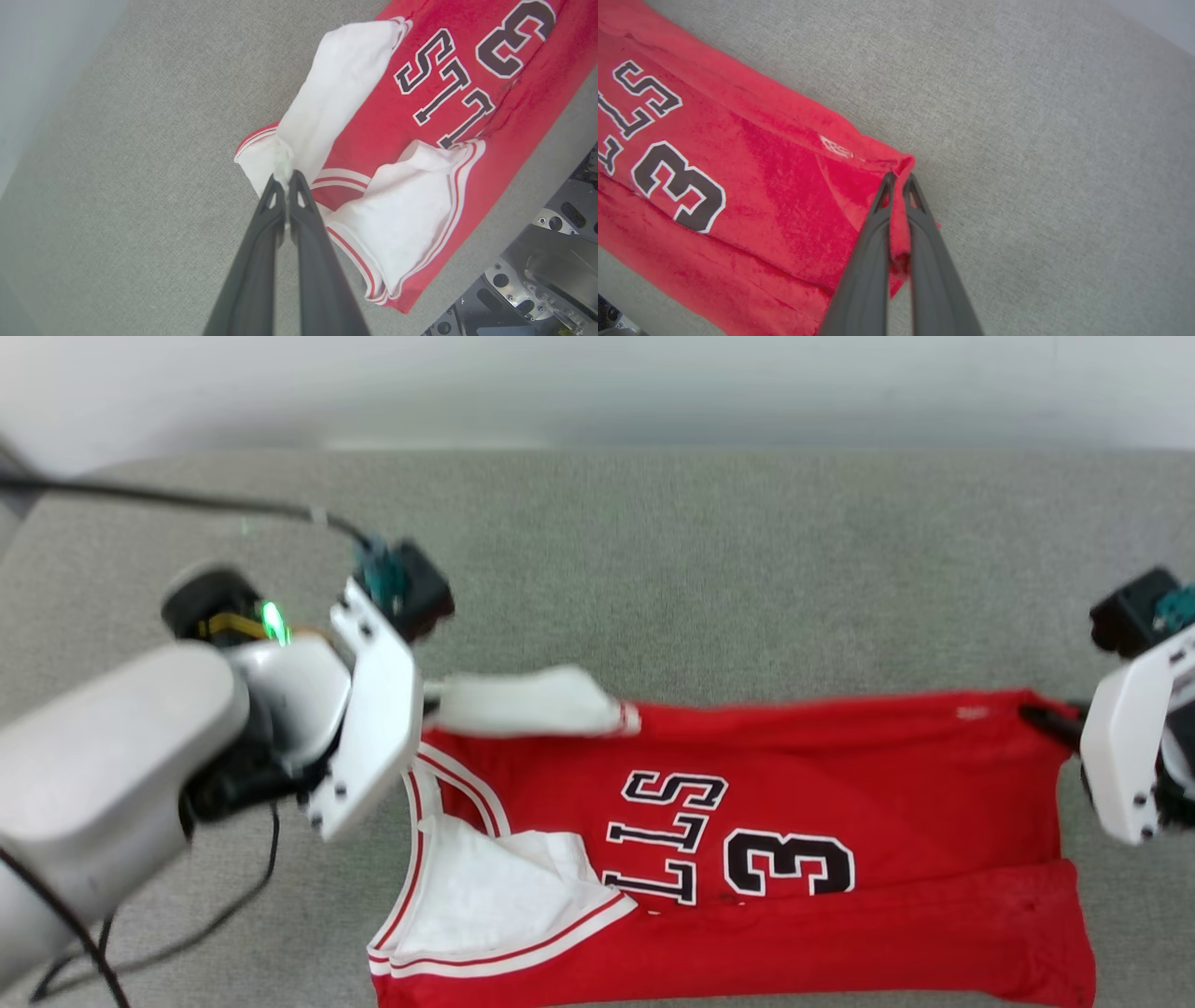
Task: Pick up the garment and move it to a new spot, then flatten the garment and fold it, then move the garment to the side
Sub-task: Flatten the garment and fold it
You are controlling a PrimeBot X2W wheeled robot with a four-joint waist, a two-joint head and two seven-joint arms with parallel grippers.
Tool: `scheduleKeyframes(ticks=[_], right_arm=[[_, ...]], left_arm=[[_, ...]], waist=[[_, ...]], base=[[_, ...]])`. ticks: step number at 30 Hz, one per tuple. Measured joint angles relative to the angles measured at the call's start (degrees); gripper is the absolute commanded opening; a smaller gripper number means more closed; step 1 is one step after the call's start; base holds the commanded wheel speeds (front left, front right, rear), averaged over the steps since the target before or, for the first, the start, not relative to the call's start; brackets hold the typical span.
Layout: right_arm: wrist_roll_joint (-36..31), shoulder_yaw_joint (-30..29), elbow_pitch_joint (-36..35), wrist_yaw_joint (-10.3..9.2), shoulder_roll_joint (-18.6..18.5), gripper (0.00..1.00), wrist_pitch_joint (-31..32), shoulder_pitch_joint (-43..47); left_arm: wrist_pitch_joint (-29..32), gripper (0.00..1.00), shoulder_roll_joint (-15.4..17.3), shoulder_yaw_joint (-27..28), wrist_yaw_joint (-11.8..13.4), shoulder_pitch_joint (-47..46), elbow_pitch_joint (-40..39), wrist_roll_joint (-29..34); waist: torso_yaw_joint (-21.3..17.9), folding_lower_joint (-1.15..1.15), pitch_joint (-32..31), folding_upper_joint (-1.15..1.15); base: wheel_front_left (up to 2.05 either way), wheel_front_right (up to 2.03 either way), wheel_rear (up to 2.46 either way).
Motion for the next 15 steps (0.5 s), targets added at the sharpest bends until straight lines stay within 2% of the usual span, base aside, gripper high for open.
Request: scheduleKeyframes(ticks=[11,15], right_arm=[[2.27,2.38,-1.77,0.0,-1.12,0.0,-4.43,9.98],[2.54,2.54,-1.15,0.0,-1.15,0.0,-5.46,13.11]], left_arm=[[0.38,0.0,4.57,-0.25,2.59,15.98,-6.47,-0.2],[0.12,0.0,4.99,-0.29,3.85,21.58,-8.01,-0.19]], waist=[[0.3,0.0,-5.35,0.0],[0.2,0.0,-5.28,0.0]], base=[[0.0,0.0,0.0],[0.0,0.0,0.0]])
